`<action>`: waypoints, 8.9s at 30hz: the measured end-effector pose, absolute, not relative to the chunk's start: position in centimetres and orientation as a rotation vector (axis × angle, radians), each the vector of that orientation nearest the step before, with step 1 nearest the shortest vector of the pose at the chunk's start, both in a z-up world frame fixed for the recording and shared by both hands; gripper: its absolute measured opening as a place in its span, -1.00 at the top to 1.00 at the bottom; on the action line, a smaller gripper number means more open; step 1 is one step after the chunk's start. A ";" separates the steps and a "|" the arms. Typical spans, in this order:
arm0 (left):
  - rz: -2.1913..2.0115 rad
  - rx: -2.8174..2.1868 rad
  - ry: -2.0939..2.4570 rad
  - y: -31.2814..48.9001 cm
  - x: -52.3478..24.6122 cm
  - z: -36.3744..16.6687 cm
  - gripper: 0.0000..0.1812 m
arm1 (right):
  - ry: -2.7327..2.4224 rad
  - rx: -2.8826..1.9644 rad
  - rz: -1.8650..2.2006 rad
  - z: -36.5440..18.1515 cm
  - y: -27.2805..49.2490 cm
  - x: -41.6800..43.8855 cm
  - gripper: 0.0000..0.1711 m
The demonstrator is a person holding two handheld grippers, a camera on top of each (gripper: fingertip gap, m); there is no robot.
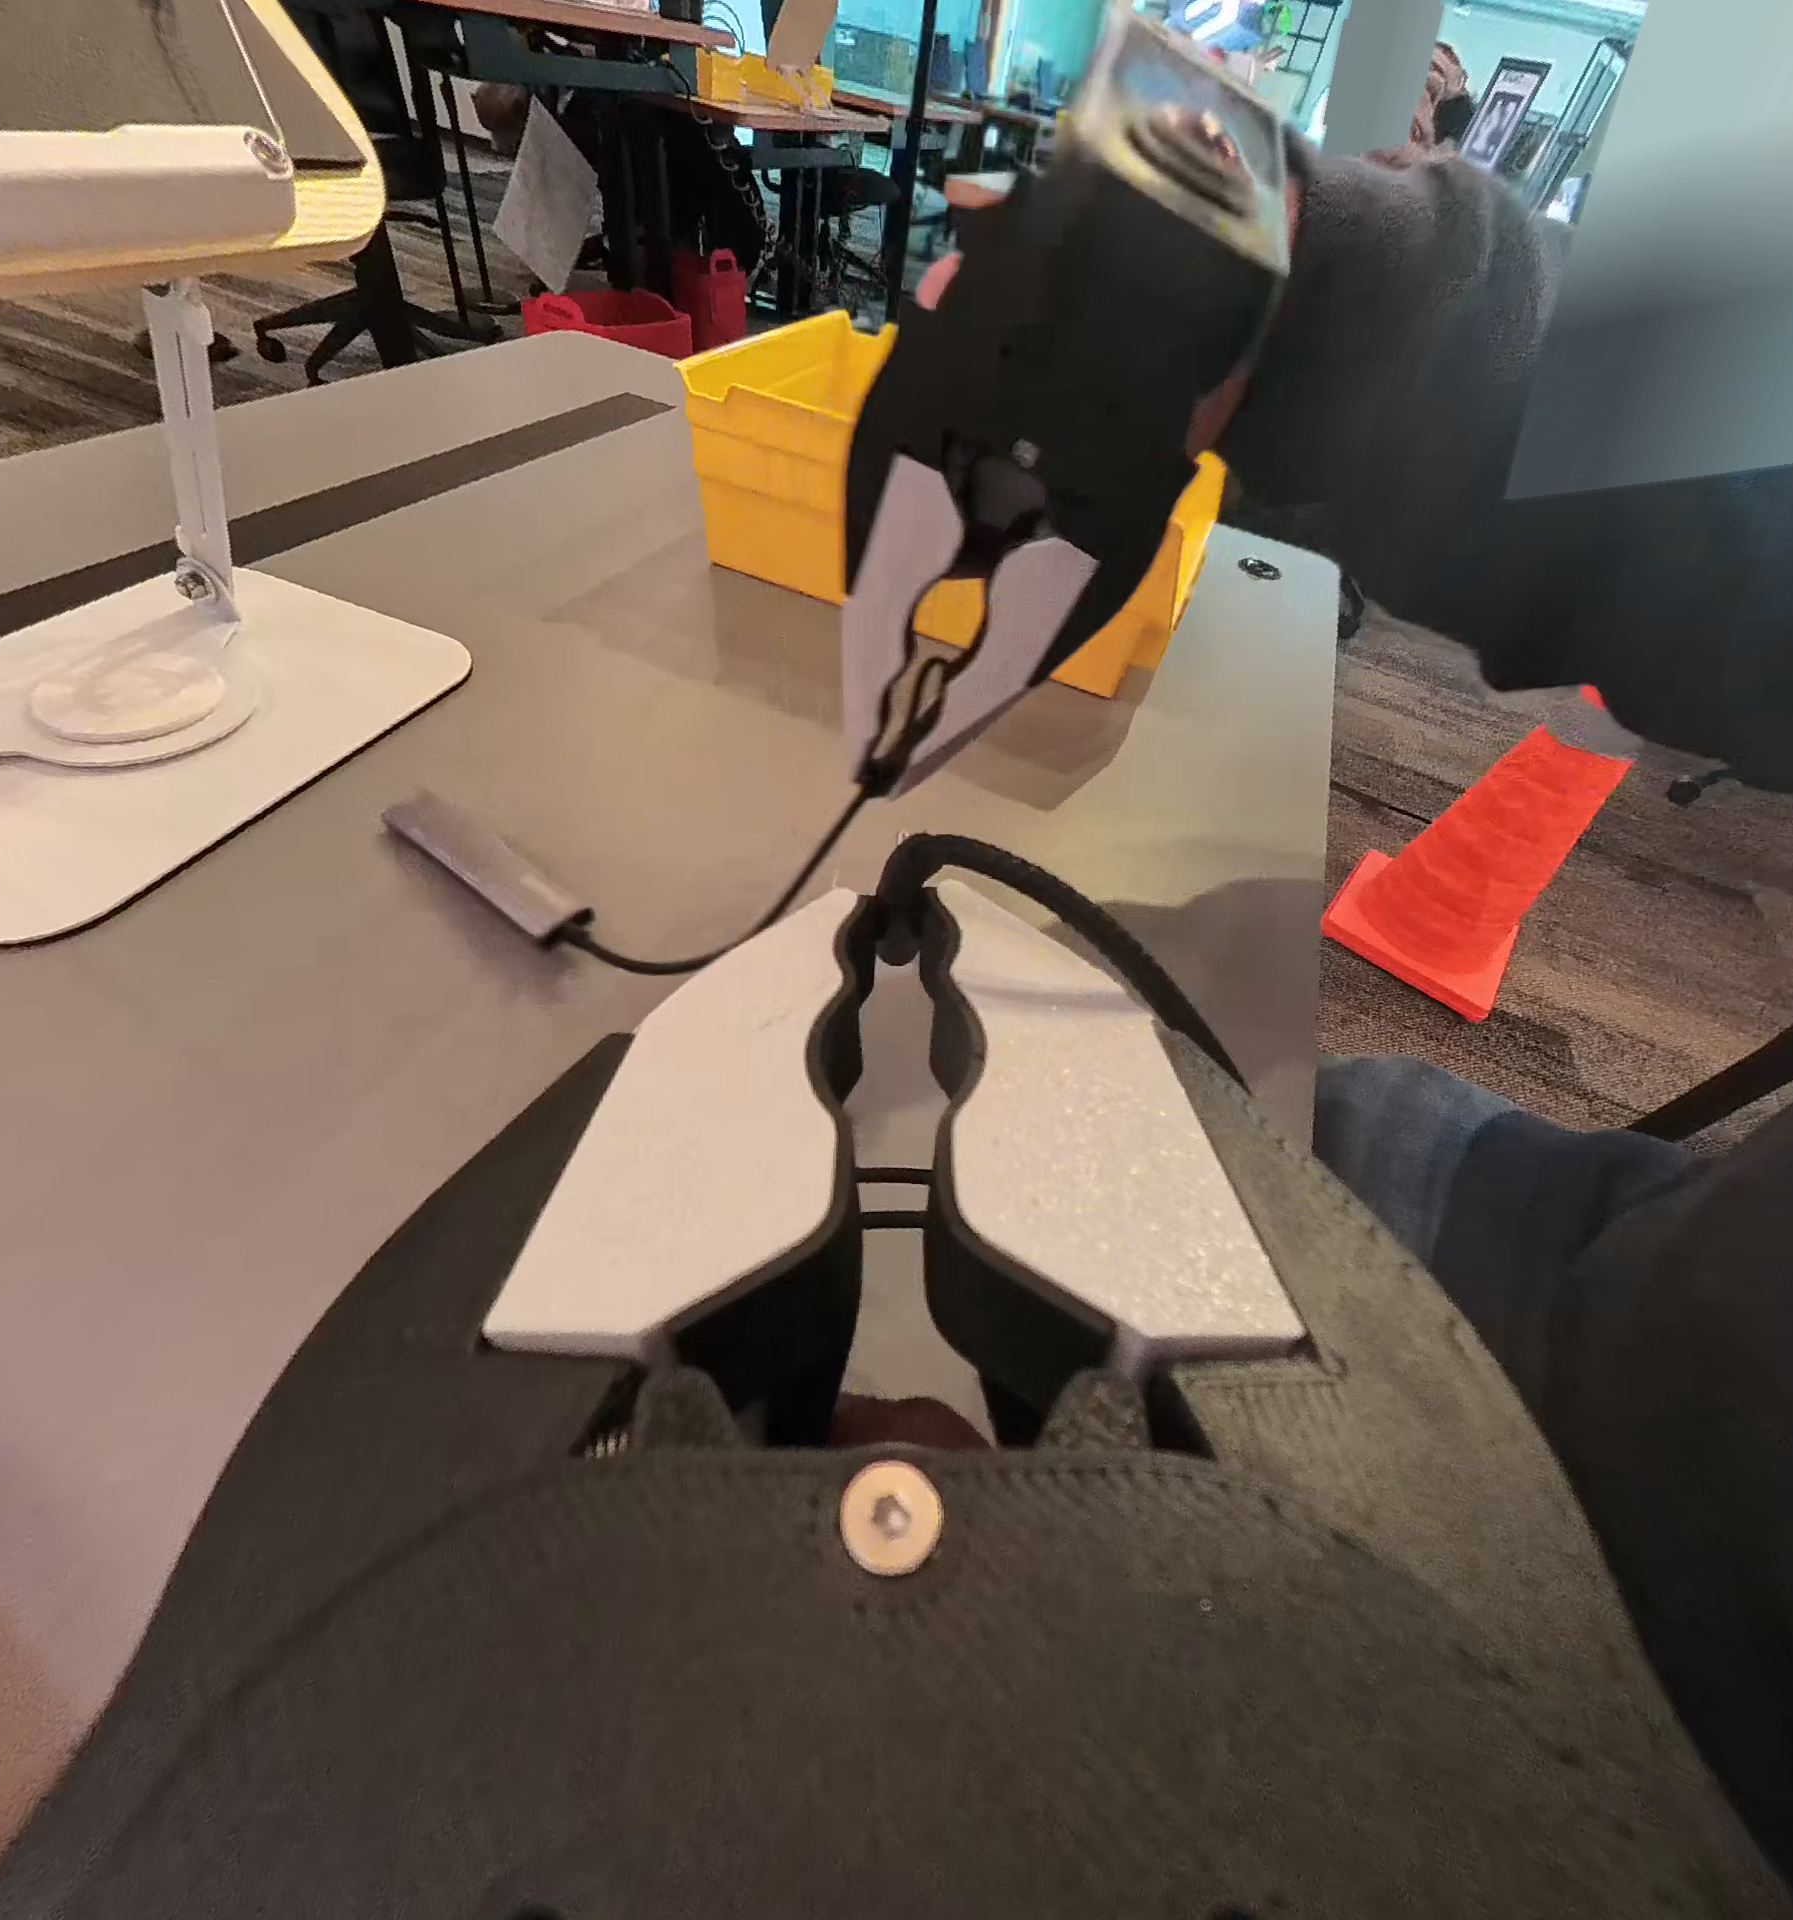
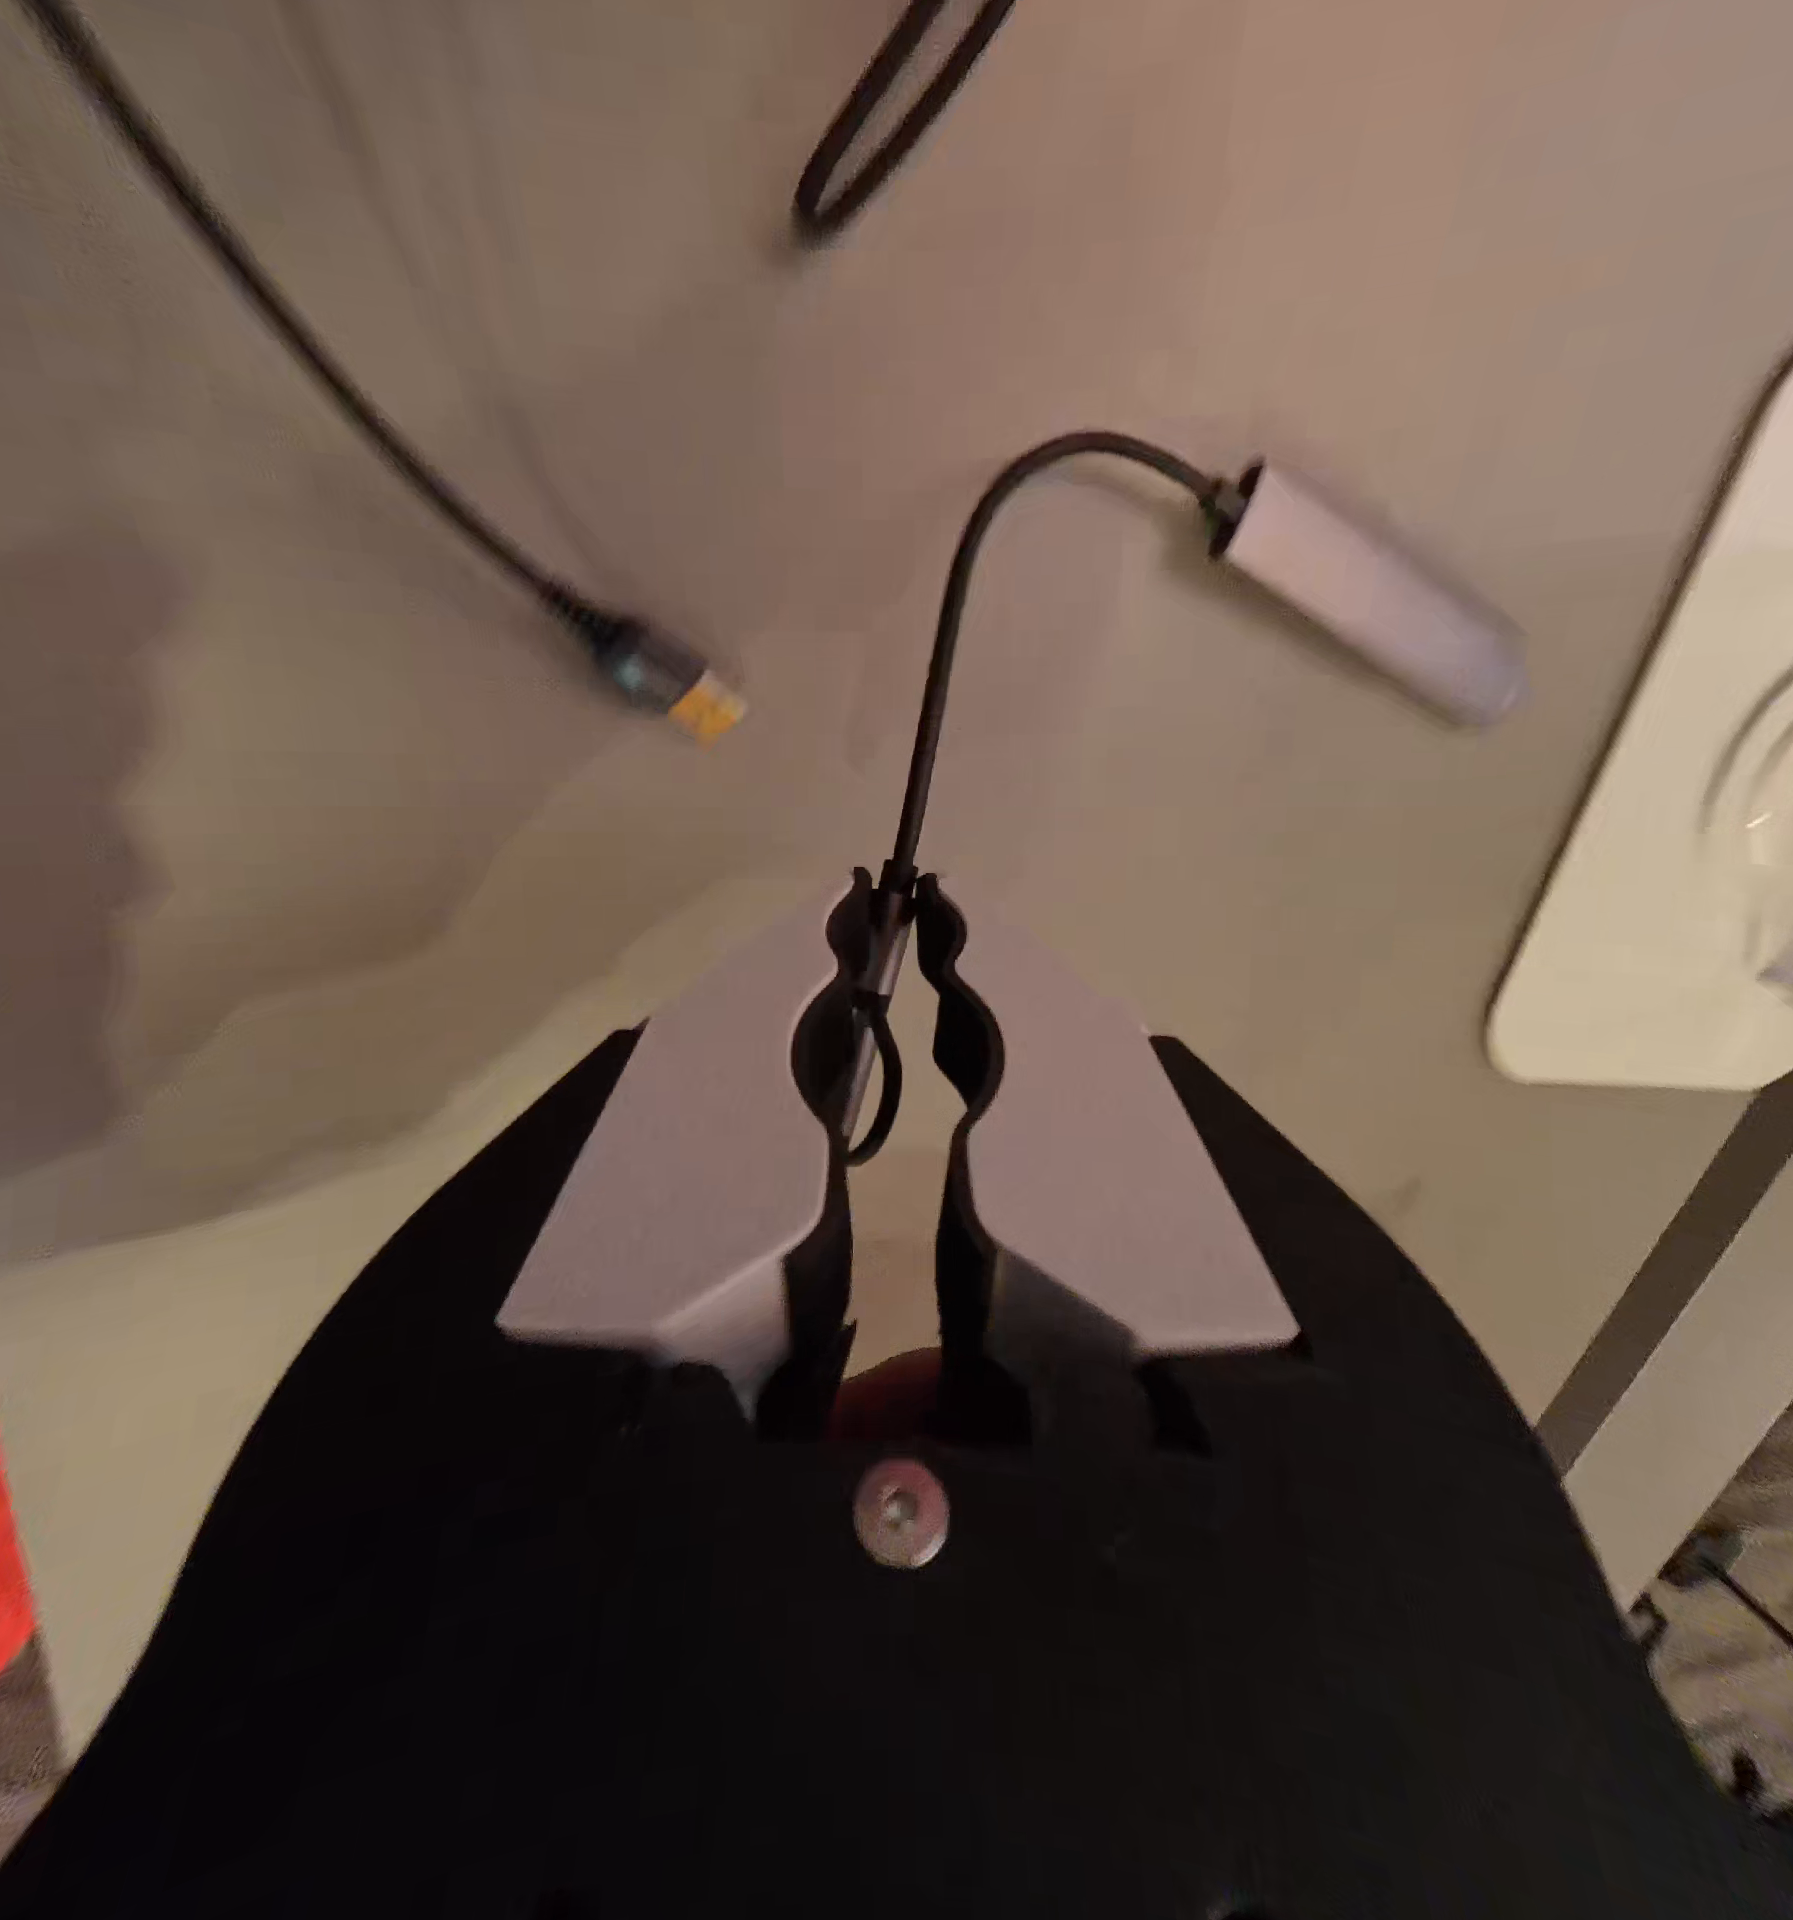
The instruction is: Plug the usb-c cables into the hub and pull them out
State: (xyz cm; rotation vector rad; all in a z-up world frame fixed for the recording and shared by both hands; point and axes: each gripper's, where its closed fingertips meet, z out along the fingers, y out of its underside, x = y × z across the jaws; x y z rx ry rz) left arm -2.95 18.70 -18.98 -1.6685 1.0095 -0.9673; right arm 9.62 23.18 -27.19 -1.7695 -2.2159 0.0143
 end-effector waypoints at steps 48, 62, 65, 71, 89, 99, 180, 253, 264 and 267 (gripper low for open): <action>-1.023 -1.726 1.005 18.9 -2.1 -21.8 0.91 | -2.046 -1.914 0.344 -32.4 30.0 6.4 -0.30; -1.015 -1.728 0.999 19.1 -2.5 -21.8 0.91 | -1.901 -1.954 0.515 -32.0 30.0 6.1 -0.23; -1.007 -1.729 0.999 19.2 -2.5 -21.9 0.91 | -1.864 -1.944 0.587 -31.6 29.4 6.0 -0.23; -0.936 -1.719 1.035 19.8 -2.2 -22.3 0.91 | -1.805 -1.925 0.714 -30.4 28.4 6.1 -0.23; -0.529 -1.547 1.218 21.0 -1.5 -22.4 0.92 | -1.835 -1.799 0.950 -26.2 24.2 4.2 -0.23; -0.166 -1.432 1.347 22.4 -0.8 -23.0 0.91 | -1.813 -1.827 0.999 -26.4 23.2 3.6 -0.23; -1.057 -1.621 1.163 21.2 0.2 -19.5 0.58 | -1.310 -1.595 1.203 -21.3 21.5 1.0 0.91; -0.797 -1.736 1.624 19.5 1.1 -22.6 0.43 | -1.478 -1.629 0.824 -22.6 22.0 3.9 0.36; -0.794 -1.749 1.610 19.5 0.8 -23.4 0.43 | -1.907 -1.699 0.524 -31.0 21.1 4.1 -0.32; -0.793 -1.751 1.608 19.5 0.7 -23.5 0.43 | -1.973 -1.685 0.529 -32.0 21.2 3.5 -0.35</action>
